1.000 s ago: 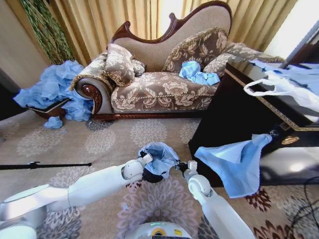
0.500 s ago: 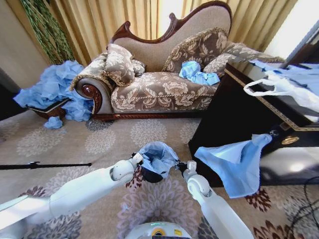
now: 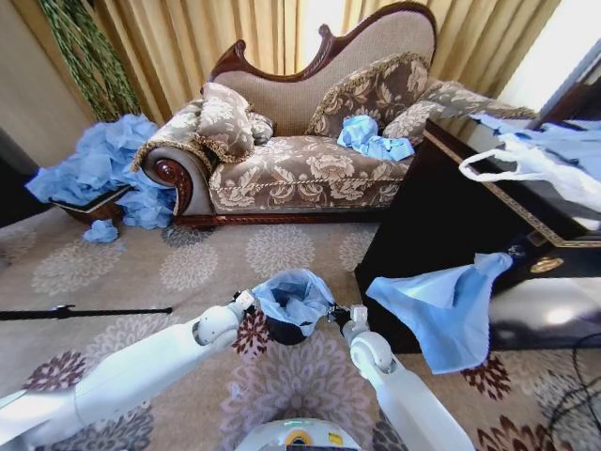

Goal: Place a garbage bag over the trash bin.

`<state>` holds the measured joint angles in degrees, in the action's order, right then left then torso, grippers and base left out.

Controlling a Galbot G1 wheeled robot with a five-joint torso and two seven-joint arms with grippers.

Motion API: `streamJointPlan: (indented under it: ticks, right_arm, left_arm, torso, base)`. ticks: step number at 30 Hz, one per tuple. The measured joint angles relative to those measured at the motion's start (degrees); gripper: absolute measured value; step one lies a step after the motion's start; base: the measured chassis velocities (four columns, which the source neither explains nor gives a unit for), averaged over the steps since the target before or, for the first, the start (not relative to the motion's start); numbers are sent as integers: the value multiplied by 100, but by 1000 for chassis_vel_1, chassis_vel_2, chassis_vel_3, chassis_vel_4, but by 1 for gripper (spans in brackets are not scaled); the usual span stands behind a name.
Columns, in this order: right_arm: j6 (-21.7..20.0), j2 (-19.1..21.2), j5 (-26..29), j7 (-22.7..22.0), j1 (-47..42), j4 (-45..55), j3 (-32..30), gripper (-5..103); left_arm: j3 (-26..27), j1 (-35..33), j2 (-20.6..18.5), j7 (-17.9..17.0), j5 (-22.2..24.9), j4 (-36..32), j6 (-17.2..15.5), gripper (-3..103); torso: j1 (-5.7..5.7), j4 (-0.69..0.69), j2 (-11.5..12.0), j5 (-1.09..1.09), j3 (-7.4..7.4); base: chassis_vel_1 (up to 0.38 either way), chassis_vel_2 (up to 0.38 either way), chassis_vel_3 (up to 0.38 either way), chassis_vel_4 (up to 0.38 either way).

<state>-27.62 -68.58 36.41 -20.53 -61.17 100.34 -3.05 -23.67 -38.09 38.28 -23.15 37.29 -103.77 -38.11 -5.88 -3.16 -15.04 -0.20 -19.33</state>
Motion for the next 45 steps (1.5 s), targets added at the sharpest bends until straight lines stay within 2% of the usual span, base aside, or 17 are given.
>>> streamJointPlan:
  ticks: [4,6,10,12,15,19,21,24,27,28,30,32,39,40,42,43,45]
  right_arm:
    - [0,8,0,-12,-6,15,18,0]
    - [0,9,-2,-19,-6,16,19,0]
    - [1,8,-4,-30,-6,13,16,0]
    - [7,6,-8,-31,-8,-2,12,0]
    - [19,-1,-20,-31,-7,-24,9,0]
    - [34,-4,-26,-32,-2,-51,4,0]
    - [40,-5,-27,-31,0,-65,3,0]
    - [49,-9,-31,-26,20,-111,-8,0]
    - [69,-31,-58,-14,31,-173,-15,0]
    - [77,-51,-72,-10,33,-194,-19,0]
    - [79,-57,-76,-8,34,-200,-19,0]
    - [81,-61,-82,-7,44,-205,0,0]
    - [81,-60,-85,-7,46,-198,19,0]
    - [82,-58,-85,-8,42,-196,18,0]
    - [82,-54,-85,-7,37,-193,18,0]
    - [86,-42,-86,-7,26,-191,11,0]
    - [88,-38,-87,-6,21,-191,6,0]
  left_arm:
    - [319,-154,66,-269,404,-278,-5,0]
    - [414,-104,9,-434,642,-691,-21,11]
    - [360,61,-75,-471,764,-1037,-45,21]
    - [59,335,-34,-490,972,-1237,-140,32]
    - [-184,475,127,-491,996,-1167,-161,37]
    - [-382,530,357,-504,1092,-997,-184,59]
    - [-414,534,385,-508,1114,-961,-183,59]
    - [-453,535,549,-627,1256,-782,-189,76]
    - [-466,535,644,-616,1255,-584,-176,81]
    - [-476,549,731,-621,1255,-417,-168,91]
    - [-484,568,780,-630,1256,-312,-162,91]
    - [-519,634,927,-714,1395,-56,-150,101]
    - [-606,715,1289,-934,1694,365,-114,92]
    - [-628,729,1341,-948,1695,438,-90,84]
    - [-653,748,1410,-953,1682,532,-68,84]
    - [-673,773,1494,-950,1650,663,-45,75]
    - [-680,782,1519,-947,1640,700,-39,75]
  torso:
    - [0,0,0,-1,0]
    - [0,-1,0,0,0]
    - [0,1,0,2,0]
    - [0,0,0,3,0]
    - [0,-3,0,0,0]
    - [0,0,0,0,0]
    - [0,1,0,0,0]
    - [0,-1,0,0,0]
    - [0,0,0,2,0]
    - [0,1,0,0,0]
    - [0,0,0,0,0]
    - [0,0,0,1,0]
    - [0,0,0,0,0]
    - [0,0,0,1,0]
    - [0,0,0,1,0]
    - [0,-1,0,0,0]
    - [0,-1,0,0,0]
  base:
    - [0,0,0,0]
    - [0,0,0,0]
    - [0,0,0,0]
    - [0,0,0,0]
    - [0,0,0,0]
    - [0,0,0,0]
    - [0,0,0,0]
    - [0,0,0,0]
    - [0,0,0,0]
    - [0,0,0,0]
    - [0,0,0,0]
    - [0,0,0,0]
    - [0,0,0,0]
    - [0,0,0,0]
    - [0,0,0,0]
    - [0,0,0,0]
    - [0,0,0,0]
